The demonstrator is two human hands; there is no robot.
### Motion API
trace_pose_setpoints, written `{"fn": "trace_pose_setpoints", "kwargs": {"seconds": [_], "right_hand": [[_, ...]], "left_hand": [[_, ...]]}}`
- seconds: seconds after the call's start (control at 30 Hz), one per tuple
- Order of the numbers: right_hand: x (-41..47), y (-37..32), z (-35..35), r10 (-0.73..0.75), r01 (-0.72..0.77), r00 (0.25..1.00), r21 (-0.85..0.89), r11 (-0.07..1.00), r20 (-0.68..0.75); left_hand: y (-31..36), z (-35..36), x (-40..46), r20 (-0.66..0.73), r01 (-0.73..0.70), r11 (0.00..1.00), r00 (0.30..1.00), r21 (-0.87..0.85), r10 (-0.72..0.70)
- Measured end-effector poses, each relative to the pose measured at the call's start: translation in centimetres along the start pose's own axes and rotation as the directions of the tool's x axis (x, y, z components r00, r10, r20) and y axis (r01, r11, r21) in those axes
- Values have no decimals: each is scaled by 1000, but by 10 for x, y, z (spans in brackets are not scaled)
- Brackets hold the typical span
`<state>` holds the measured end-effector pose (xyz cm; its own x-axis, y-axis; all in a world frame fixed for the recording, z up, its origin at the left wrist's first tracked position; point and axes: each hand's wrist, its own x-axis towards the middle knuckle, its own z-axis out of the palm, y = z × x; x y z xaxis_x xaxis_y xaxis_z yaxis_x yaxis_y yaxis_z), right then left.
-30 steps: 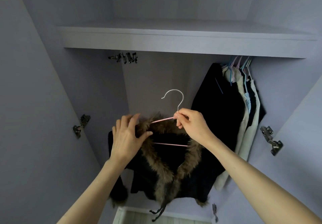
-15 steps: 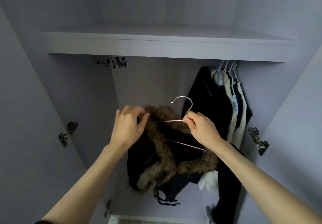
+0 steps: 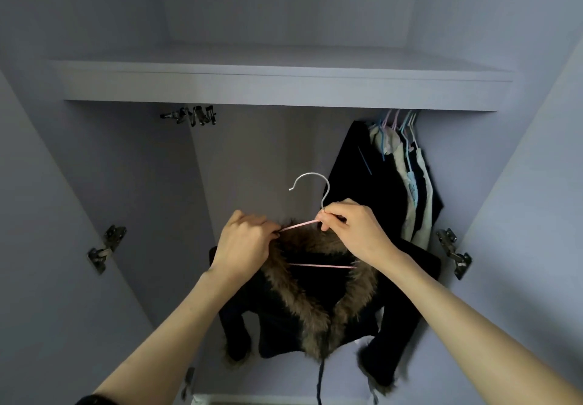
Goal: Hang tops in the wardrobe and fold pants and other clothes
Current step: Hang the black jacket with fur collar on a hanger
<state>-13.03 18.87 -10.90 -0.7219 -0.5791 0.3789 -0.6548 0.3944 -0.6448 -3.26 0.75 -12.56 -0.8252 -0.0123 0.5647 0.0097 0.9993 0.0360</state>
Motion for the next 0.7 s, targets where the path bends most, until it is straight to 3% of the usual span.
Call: {"fn": "trace_pose_setpoints", "kwargs": {"seconds": [0.2, 0.33, 0.57, 0.7], "right_hand": [[-7, 28, -19, 110, -115, 971, 13, 993, 214], [-10, 50, -31, 108, -84, 983, -162, 983, 147], [-18, 64, -44, 124, -114, 978, -69, 991, 169], [-8, 66, -44, 166, -169, 984, 35, 985, 68]], "left_hand": [[14, 8, 6, -60, 34, 997, 997, -70, -38], [23, 11, 15, -97, 13, 997, 995, -73, -20], [23, 20, 19, -91, 130, 981, 985, -145, -144], [25, 24, 24, -39, 149, 983, 987, -102, -154]]}}
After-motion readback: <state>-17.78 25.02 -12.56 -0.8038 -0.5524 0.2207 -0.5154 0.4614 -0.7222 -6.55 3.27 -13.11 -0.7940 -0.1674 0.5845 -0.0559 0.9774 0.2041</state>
